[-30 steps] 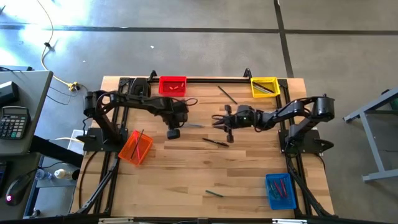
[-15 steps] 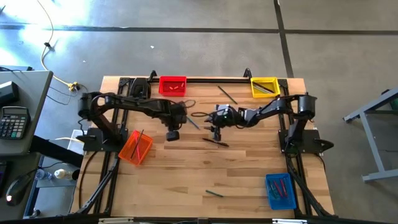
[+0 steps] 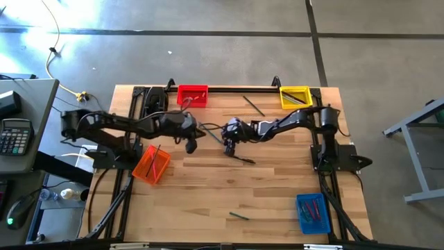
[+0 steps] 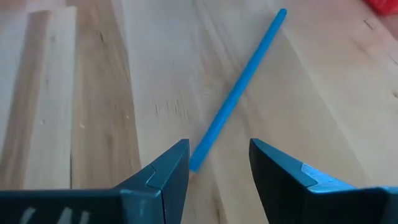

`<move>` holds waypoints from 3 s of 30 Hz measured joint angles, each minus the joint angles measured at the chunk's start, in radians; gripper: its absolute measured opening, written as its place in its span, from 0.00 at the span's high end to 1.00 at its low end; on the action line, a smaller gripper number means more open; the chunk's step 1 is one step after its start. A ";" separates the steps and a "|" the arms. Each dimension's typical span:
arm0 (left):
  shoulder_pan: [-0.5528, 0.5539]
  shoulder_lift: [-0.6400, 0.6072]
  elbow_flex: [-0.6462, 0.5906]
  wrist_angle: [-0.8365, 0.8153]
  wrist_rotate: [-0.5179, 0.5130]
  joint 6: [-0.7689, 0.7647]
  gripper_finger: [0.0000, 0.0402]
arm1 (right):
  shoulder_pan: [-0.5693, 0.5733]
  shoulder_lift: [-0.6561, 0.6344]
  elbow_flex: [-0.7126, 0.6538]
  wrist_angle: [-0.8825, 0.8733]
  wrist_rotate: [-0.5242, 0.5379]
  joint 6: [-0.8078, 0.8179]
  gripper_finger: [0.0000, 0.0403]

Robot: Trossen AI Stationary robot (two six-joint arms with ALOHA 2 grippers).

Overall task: Sort crayons/erasers/pens/pencils in bins
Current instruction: Put the blue pencil into the orange basket

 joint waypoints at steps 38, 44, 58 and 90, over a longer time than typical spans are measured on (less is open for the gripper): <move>0.000 -0.057 -0.149 0.426 0.022 -0.098 1.00 | 0.013 0.056 0.100 -0.176 0.211 0.218 0.99; 0.027 -0.057 -0.265 0.635 0.023 -0.142 1.00 | 0.043 0.054 0.100 -0.144 0.291 0.273 0.99; 0.035 -0.056 -0.396 0.857 0.021 -0.229 0.82 | 0.118 0.052 0.100 0.157 0.439 0.284 0.99; -0.084 -0.056 -0.357 1.271 0.120 -0.253 0.55 | 0.399 0.051 0.102 0.761 0.671 -0.129 0.99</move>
